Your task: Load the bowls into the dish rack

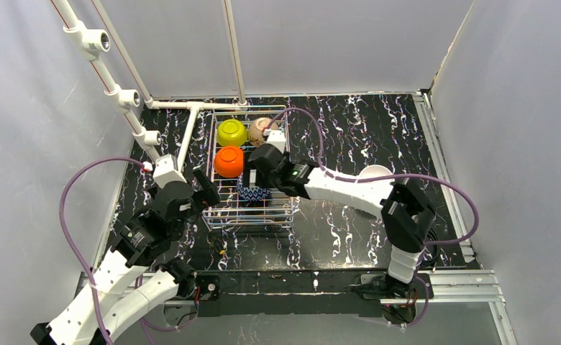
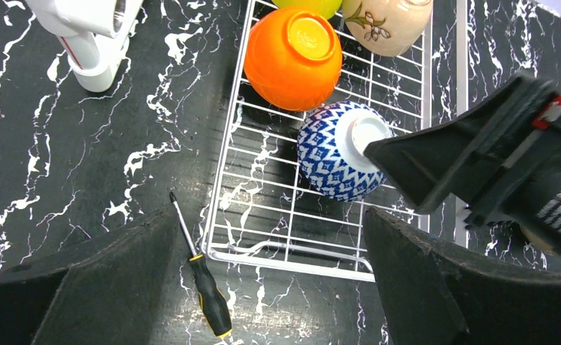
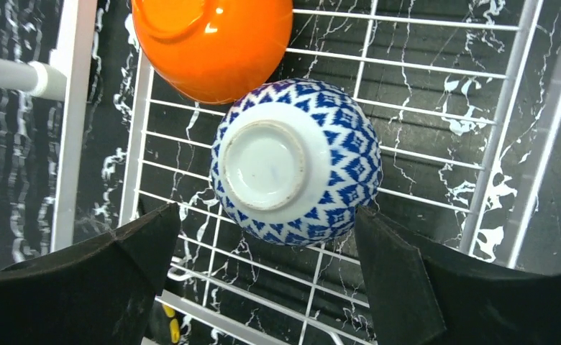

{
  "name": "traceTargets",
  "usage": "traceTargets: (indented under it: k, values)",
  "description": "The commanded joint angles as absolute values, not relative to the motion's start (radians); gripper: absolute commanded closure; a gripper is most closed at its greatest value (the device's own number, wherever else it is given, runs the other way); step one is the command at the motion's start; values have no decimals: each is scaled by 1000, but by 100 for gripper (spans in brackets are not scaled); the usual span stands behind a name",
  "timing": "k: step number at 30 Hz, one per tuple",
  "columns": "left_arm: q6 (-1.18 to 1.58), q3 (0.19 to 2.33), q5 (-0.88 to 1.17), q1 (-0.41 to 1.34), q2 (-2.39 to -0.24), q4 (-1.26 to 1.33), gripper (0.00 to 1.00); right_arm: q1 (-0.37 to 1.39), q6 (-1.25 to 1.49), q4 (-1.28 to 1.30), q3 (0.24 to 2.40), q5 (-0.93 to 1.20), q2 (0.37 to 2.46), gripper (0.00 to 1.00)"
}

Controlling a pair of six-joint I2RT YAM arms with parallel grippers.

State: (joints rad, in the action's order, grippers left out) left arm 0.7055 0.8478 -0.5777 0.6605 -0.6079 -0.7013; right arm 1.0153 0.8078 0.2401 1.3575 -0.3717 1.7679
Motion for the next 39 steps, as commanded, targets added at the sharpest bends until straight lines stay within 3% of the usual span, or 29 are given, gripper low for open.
traceTargets:
  k: [1,10,21,29,39]
  values:
    - [726,855,-655,664,-565,-733,2,1064,680,395,1490,-564,1854,1]
    - [740,848,-680,664,-540,-743,2,1109,559,512,1689,-580,2043,1]
    - [742,851,-667,664,-564,-745,2,1100,608,559,1653,-777,2026,9]
    - [743,848,-661,664,-569,-741,2,1021,597,235,1444,-655,1937,18]
    - [738,850,-661,664,-572,-742,2,990,531,122,1485,-634,1985,23]
